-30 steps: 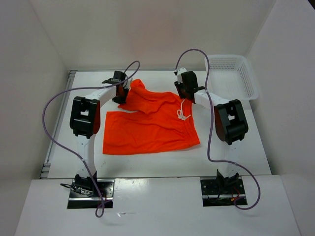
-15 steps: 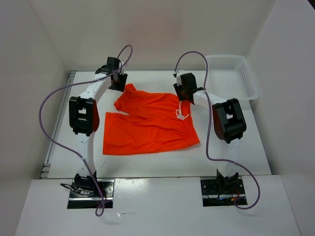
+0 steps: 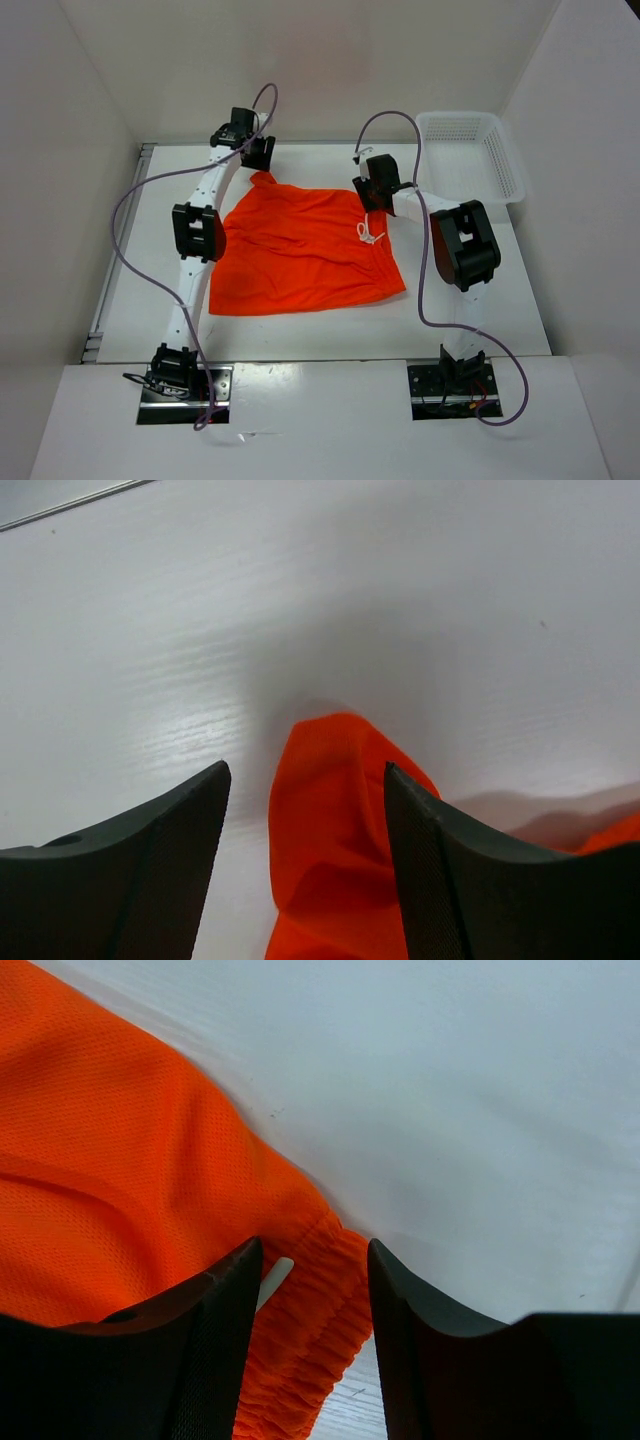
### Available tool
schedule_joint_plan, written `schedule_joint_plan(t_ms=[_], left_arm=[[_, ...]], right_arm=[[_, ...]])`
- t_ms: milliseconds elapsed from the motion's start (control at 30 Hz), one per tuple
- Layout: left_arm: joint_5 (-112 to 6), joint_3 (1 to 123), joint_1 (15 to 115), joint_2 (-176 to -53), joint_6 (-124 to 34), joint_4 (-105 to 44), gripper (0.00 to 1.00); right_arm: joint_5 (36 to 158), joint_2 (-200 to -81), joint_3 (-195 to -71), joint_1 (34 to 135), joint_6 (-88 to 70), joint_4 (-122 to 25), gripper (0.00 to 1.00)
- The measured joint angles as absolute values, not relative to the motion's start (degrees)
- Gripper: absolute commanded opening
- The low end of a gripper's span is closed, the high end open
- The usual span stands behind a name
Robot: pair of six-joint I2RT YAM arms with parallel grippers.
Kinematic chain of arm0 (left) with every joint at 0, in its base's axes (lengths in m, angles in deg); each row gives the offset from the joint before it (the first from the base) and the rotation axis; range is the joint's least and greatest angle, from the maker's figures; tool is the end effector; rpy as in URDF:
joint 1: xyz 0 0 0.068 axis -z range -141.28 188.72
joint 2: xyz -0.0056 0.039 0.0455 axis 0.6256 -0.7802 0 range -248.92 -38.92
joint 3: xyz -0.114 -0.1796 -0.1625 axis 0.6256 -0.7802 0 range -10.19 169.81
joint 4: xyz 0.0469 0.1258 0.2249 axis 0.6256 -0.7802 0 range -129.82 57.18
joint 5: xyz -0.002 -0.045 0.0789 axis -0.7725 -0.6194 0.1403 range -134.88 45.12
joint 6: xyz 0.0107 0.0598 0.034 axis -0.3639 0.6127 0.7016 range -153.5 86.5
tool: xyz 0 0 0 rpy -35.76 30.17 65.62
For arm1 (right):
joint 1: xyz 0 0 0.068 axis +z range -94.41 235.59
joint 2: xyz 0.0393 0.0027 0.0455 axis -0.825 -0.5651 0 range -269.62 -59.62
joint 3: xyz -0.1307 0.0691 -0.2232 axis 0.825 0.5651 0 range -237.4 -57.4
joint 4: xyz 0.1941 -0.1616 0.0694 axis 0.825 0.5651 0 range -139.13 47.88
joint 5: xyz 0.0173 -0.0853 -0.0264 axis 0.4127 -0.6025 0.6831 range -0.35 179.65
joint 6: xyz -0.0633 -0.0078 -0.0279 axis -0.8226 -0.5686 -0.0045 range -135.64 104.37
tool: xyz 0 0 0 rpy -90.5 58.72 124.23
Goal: Fold and stack the shorts
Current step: Flatten the shorts out, then fold the shorts
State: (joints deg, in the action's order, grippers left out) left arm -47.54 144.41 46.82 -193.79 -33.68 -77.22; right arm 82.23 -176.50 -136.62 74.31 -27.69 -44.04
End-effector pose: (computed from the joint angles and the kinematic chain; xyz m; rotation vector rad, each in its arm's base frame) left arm 0.5865 -0.0860 0.1905 0.1851 2.3454 -0.1253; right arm 0.4414 0.1419 0.1534 -0.5499 2.2446 -0.0906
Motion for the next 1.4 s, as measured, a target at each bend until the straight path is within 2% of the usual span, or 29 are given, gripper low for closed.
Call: schedule_joint_plan(t_ms=[100,200,333,367,433,467,533,567,667,700,800,1000,1167,1300,1400], left_arm=[[-46.20,151.51,47.28,-199.32,-33.68,-79.10,0.71],[-46.12,152.65,47.83,-201.37,-33.68,-81.50,0.64],[-47.80,152.65,48.33,-201.61,-33.71,-82.90,0.41],[-48.21,152.65,48.48,-201.61,-33.64,-83.21,0.29],[-49.26,152.65,48.70,-201.59,-33.71,-83.65,0.17],[-49.61,152.65,48.77,-201.55,-33.79,-83.78,0.08],[-49.98,152.61,48.85,-201.44,-33.73,-84.04,0.03],[-50.07,152.54,48.94,-201.33,-33.73,-84.17,0.01],[-50.12,152.41,48.99,-201.02,-33.68,-85.07,0.00],[-50.12,152.08,48.99,-200.72,-33.68,-85.42,0.00],[-49.59,151.10,48.70,-199.69,-33.68,-86.99,0.00],[-47.23,149.74,46.41,-194.95,-33.68,-88.74,0.00],[-45.61,143.97,44.09,-183.01,-33.71,-90.01,0.00],[-45.15,131.86,42.54,-169.37,-33.73,-91.65,0.00],[-44.78,117.00,41.84,-158.53,-33.75,-90.64,0.00]], right_arm=[[81.57,-176.50,-136.60,74.31,-28.37,-44.11,0.56],[81.77,-176.50,-136.60,74.31,-29.02,-44.15,0.64],[84.02,-176.50,-135.97,74.31,-30.14,-44.04,0.73],[84.33,-176.50,-135.58,74.31,-30.51,-44.09,0.74],[84.50,-176.58,-134.48,74.31,-31.47,-44.04,0.74],[84.43,-176.76,-134.05,74.31,-31.99,-44.15,0.71],[84.39,-176.87,-133.74,74.31,-32.96,-45.05,0.61],[84.37,-177.02,-133.67,74.31,-33.37,-45.38,0.49],[84.52,-177.22,-133.21,74.31,-34.33,-46.05,0.28],[84.52,-177.22,-133.13,74.31,-34.75,-46.12,0.15],[84.37,-177.17,-133.06,74.31,-35.23,-46.49,0.00],[82.69,-175.75,-132.65,74.31,-36.91,-46.45,0.00],[82.31,-169.48,-131.88,74.31,-38.53,-45.94,0.00],[83.84,-159.56,-128.95,74.36,-41.39,-45.90,0.00],[85.90,-152.56,-124.87,75.51,-44.34,-46.05,0.00]])
